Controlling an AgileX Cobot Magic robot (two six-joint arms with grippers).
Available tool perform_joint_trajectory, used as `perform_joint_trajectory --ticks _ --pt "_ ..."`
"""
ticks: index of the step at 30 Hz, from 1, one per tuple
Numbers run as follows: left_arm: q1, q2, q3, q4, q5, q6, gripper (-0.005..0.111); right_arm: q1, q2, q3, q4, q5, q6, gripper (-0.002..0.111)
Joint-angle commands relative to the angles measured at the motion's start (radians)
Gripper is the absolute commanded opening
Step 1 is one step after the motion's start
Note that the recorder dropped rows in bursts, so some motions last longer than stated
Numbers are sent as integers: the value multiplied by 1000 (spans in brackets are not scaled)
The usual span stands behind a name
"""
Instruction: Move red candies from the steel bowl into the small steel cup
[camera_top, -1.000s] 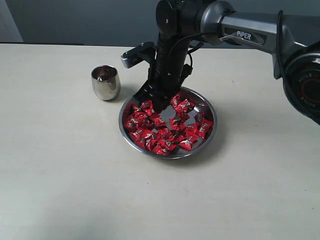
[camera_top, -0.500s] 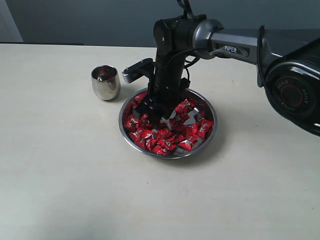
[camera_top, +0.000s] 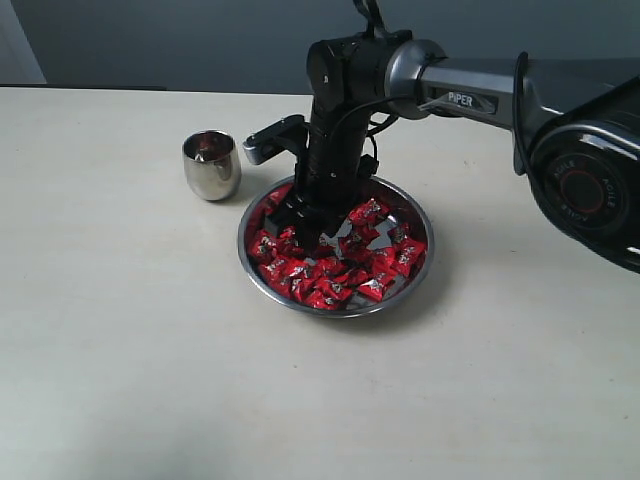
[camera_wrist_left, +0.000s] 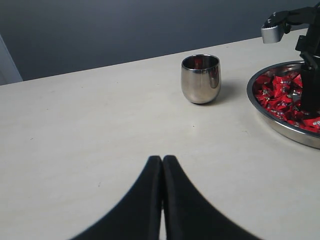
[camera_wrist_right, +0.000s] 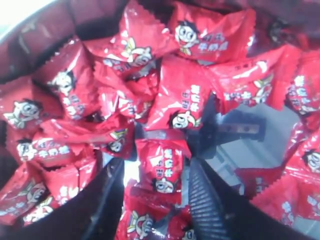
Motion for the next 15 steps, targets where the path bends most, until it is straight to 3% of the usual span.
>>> perform_joint_trajectory --ticks 1,15 --pt "-3 -4 -1 -1 -9 -5 0 -3 -3 -1 0 8 -5 40" --pt "-3 -4 -1 -1 -9 -5 0 -3 -3 -1 4 -4 -12 40"
